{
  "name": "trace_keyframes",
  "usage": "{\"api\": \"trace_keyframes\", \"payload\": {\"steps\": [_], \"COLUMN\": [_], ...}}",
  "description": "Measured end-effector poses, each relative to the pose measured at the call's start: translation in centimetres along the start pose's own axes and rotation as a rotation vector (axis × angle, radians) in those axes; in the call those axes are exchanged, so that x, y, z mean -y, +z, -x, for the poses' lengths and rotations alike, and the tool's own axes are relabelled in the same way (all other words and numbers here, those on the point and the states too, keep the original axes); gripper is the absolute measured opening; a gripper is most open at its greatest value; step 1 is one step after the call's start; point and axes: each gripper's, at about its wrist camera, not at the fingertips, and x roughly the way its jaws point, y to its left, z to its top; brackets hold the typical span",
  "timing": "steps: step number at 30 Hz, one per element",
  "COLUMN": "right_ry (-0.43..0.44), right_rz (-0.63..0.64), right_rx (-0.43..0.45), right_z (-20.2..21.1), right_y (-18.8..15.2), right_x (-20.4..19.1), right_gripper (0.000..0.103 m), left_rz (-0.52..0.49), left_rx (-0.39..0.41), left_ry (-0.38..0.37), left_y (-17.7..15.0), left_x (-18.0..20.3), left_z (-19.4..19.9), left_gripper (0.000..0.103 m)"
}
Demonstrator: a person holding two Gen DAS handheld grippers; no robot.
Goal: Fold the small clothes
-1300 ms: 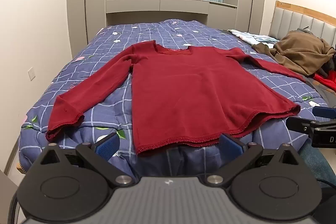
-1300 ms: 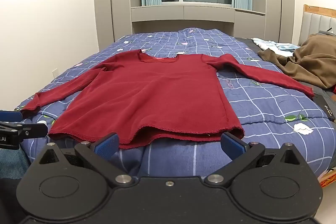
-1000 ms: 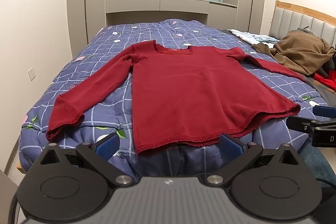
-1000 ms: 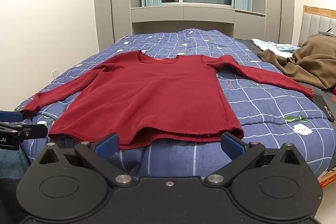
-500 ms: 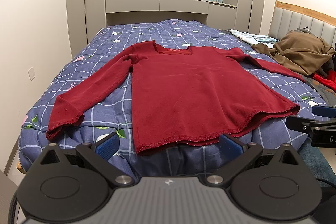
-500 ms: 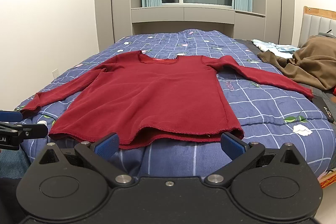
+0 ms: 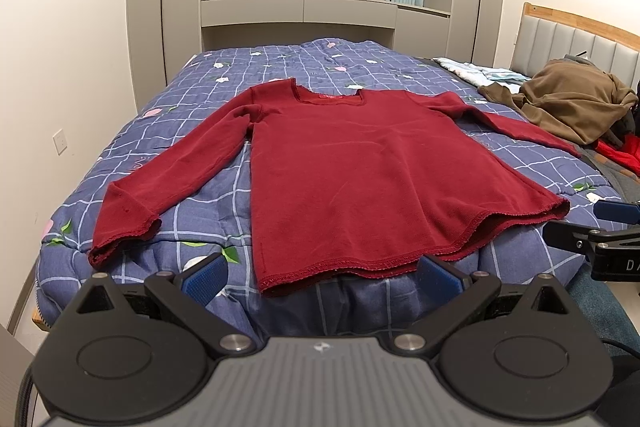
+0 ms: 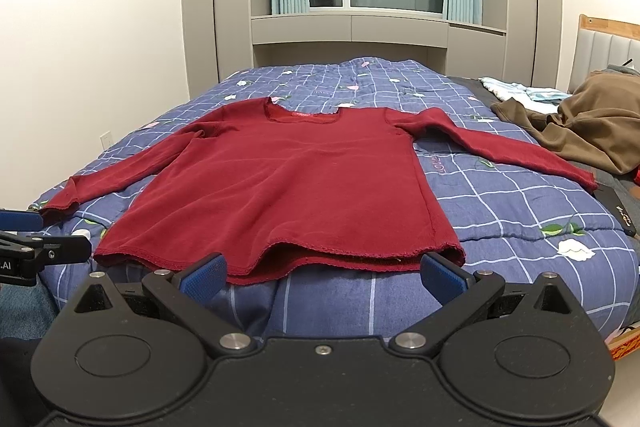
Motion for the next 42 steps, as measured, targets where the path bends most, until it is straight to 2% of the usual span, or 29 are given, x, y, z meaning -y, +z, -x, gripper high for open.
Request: {"api": "trace_keyframes", "payload": {"steps": [42], "right_ry": [-0.003], "right_rz": [0.008], "right_rx": [0.005], "right_z": [0.23], "right_y": [-0.11], "right_x": [-0.22], "right_gripper": [0.103], "left_rz": [0.001], "left_rx": [0.004], "left_ry": [-0.002], "left_y": [-0.04], "left_x": [-0.05], "left_z": [0.05], "left_gripper": [0.103]}}
